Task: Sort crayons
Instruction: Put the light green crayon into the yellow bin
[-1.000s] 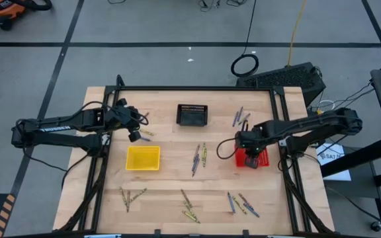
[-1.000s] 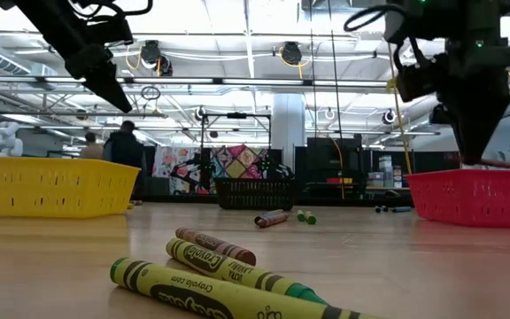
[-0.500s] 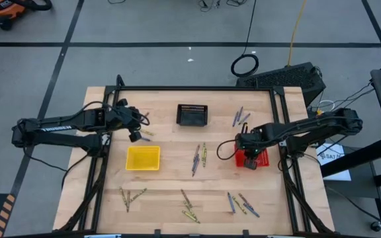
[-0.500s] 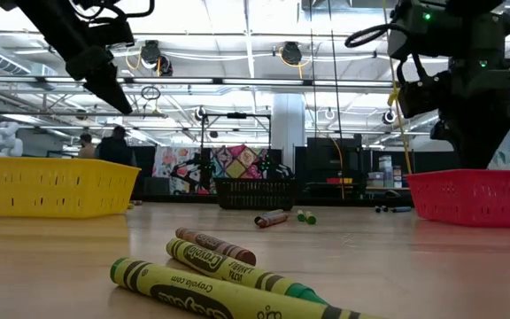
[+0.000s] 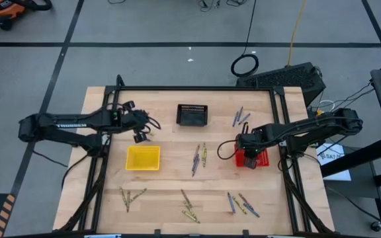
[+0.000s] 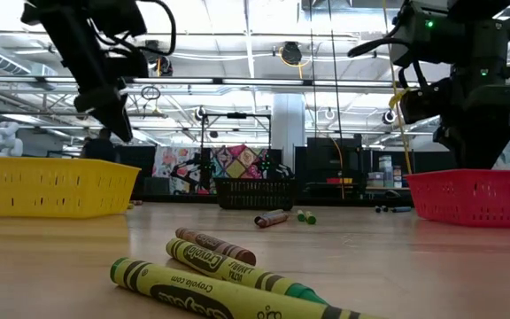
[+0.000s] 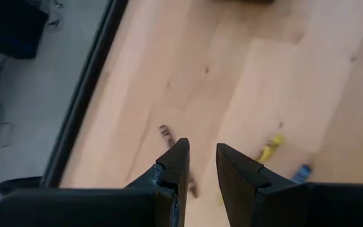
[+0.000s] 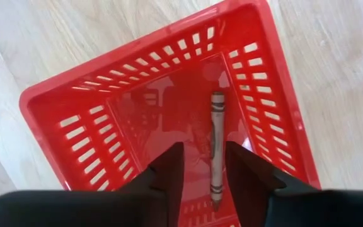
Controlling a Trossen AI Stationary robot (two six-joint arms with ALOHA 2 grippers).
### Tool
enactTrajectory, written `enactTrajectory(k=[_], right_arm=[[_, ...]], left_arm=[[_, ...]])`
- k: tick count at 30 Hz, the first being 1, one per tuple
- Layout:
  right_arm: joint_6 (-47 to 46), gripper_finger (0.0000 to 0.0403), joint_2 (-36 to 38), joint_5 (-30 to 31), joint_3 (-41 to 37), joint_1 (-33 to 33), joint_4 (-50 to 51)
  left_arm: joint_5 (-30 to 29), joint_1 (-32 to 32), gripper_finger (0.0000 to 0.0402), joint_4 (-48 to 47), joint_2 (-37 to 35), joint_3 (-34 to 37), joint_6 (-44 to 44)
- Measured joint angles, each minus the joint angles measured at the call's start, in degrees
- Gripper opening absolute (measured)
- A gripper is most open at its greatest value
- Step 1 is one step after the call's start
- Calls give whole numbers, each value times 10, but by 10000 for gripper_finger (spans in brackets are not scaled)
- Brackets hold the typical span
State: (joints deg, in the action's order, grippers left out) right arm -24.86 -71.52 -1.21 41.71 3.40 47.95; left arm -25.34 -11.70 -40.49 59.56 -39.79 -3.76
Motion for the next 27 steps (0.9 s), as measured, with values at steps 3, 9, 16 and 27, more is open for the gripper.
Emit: enactTrajectory(k=[3,9,16,27], right_arm=[[0,114,0,0,0,0,0],[-16,116,0,0,0,0,0],[-17,116,0,-1,0,0,-2],[-24,116,0,-1,0,0,-6]], left_arm=[[11,-8,83,-2,14,0,-20],[123,-50,83,-8,30,0,-82],[204,-111,83,-5,49,0,-155],[267,-150,83,-4,141,0,-179]])
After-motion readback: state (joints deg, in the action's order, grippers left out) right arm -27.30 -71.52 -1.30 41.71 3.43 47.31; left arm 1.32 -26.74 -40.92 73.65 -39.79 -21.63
